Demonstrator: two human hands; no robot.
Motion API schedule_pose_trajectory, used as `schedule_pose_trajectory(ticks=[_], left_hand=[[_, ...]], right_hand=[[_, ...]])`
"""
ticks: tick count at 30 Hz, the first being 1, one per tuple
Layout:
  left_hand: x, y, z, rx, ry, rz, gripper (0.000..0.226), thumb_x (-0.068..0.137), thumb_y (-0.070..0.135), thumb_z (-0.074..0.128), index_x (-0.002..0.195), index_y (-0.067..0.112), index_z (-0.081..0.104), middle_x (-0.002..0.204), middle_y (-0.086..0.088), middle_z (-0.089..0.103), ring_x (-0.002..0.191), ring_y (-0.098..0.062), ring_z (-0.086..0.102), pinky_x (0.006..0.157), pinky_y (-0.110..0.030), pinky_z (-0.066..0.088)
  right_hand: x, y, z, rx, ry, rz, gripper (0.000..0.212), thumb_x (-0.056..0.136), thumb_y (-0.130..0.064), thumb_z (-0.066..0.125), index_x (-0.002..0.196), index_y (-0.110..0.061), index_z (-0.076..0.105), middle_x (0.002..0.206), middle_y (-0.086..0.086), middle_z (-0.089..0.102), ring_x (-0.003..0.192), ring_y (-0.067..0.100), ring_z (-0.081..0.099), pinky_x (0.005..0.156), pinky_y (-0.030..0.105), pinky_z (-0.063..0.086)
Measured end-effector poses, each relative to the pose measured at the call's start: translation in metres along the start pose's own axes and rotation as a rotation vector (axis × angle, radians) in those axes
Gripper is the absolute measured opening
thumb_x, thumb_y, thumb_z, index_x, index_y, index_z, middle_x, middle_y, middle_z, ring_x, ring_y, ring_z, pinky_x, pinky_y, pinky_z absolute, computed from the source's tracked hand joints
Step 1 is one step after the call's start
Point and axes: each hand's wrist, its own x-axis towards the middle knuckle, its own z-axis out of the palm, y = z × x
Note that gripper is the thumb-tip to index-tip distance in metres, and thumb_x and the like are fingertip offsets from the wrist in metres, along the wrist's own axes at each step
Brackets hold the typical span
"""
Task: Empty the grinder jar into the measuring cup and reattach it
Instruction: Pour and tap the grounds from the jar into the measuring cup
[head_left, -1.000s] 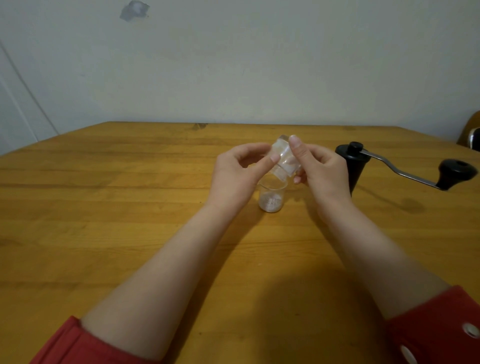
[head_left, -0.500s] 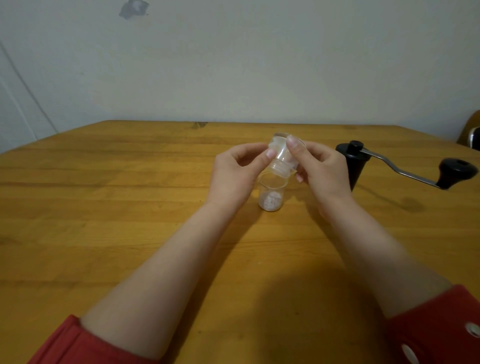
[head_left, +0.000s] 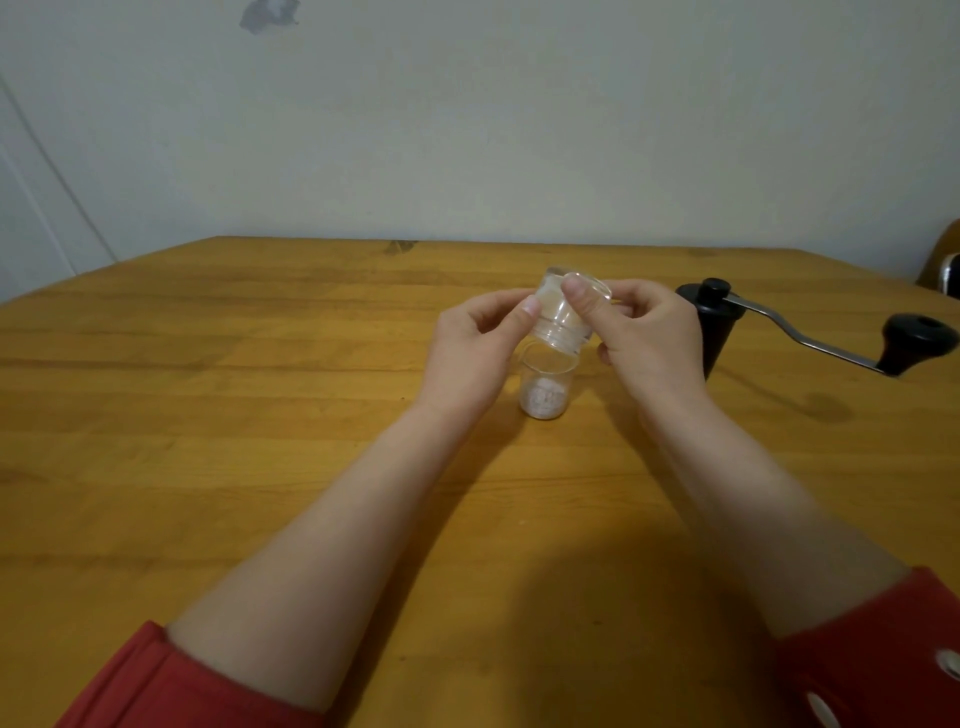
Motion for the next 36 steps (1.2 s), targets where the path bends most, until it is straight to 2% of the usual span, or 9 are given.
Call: schedule_pose_trajectory(ticks=[6,10,12,15,20,23,28,33,36], left_hand=[[0.0002,0.001,-0.0004,-0.008,-0.014,-0.02,0.025,0.092,0.019,0.066,0.113,0.008,0.072,0.11,-0.002,0.074,0.093,0.002,0.067,0.08,-0.006,0.048],[-0.0027,0.0011,0.0013,0.011,-0.058,-0.026,0.034,0.085,0.027,0.074,0.115,0.011,0.072,0.11,0.0,0.075,0.104,-0.007,0.069,0.093,-0.022,0.053],[-0.0027,0.0009,0.0016,0.016,-0.04,-0.021,0.036,0.084,0.026,0.075,0.116,0.01,0.071,0.11,-0.001,0.075,0.104,-0.009,0.069,0.093,-0.024,0.053],[-0.0011,0.0007,-0.0007,0.022,-0.021,-0.009,0.035,0.086,0.026,0.073,0.117,0.01,0.071,0.111,0.001,0.075,0.103,-0.005,0.068,0.088,-0.016,0.053],[0.0009,-0.0001,-0.003,-0.01,-0.032,-0.032,0.029,0.09,0.025,0.068,0.115,0.011,0.072,0.109,0.002,0.075,0.098,0.003,0.067,0.077,-0.005,0.047],[0.0015,-0.0017,-0.0029,-0.009,-0.041,-0.044,0.028,0.092,0.024,0.065,0.116,0.01,0.072,0.111,0.0,0.075,0.104,-0.003,0.067,0.078,-0.005,0.048],[0.0016,-0.0016,-0.0028,-0.013,-0.068,-0.064,0.031,0.095,0.024,0.06,0.119,0.008,0.07,0.116,-0.005,0.073,0.113,-0.012,0.065,0.096,-0.02,0.048],[0.0006,-0.001,-0.0019,-0.022,-0.082,-0.078,0.03,0.096,0.023,0.058,0.12,0.007,0.069,0.116,-0.007,0.073,0.113,-0.013,0.065,0.096,-0.019,0.048],[0.0004,-0.0008,-0.0012,-0.025,-0.073,-0.077,0.031,0.096,0.022,0.058,0.123,0.007,0.067,0.118,-0.006,0.072,0.114,-0.013,0.065,0.098,-0.021,0.048]], right_hand=[[-0.001,-0.0001,-0.0002,-0.02,0.013,-0.002,0.051,0.066,-0.065,0.076,0.095,-0.023,0.072,0.078,-0.008,0.071,0.066,-0.008,0.065,0.066,0.022,0.053],[-0.0008,0.0007,-0.0007,-0.016,0.003,0.005,0.052,0.067,-0.065,0.075,0.094,-0.022,0.07,0.081,-0.004,0.072,0.062,-0.002,0.065,0.062,0.02,0.052],[-0.0011,0.0006,0.0002,0.024,-0.02,0.002,0.051,0.07,-0.06,0.076,0.097,-0.017,0.07,0.076,-0.002,0.073,0.055,-0.001,0.063,0.057,0.018,0.05],[-0.0005,0.0002,0.0006,0.103,-0.052,0.01,0.039,0.081,-0.052,0.072,0.095,-0.015,0.071,0.058,-0.008,0.066,0.05,0.005,0.061,0.056,0.021,0.052],[0.0006,0.0016,-0.0006,0.103,-0.05,-0.042,0.03,0.089,-0.037,0.069,0.104,-0.012,0.072,0.062,-0.002,0.062,0.049,0.006,0.057,0.06,0.023,0.051],[0.0005,0.0015,0.0,0.087,-0.044,-0.062,0.032,0.087,-0.039,0.072,0.104,-0.013,0.072,0.065,-0.003,0.065,0.049,0.004,0.057,0.058,0.021,0.051],[-0.0001,0.001,-0.0002,0.066,-0.04,-0.073,0.033,0.084,-0.044,0.073,0.103,-0.017,0.07,0.071,-0.001,0.068,0.05,0.003,0.059,0.059,0.022,0.054],[0.0005,0.0012,-0.0001,0.052,-0.029,-0.062,0.039,0.082,-0.048,0.074,0.105,-0.018,0.069,0.062,-0.008,0.066,0.051,0.003,0.06,0.062,0.024,0.056],[0.0003,0.0018,-0.0001,0.028,-0.041,-0.045,0.042,0.081,-0.053,0.072,0.104,-0.018,0.07,0.065,-0.006,0.068,0.052,0.003,0.06,0.064,0.023,0.056]])
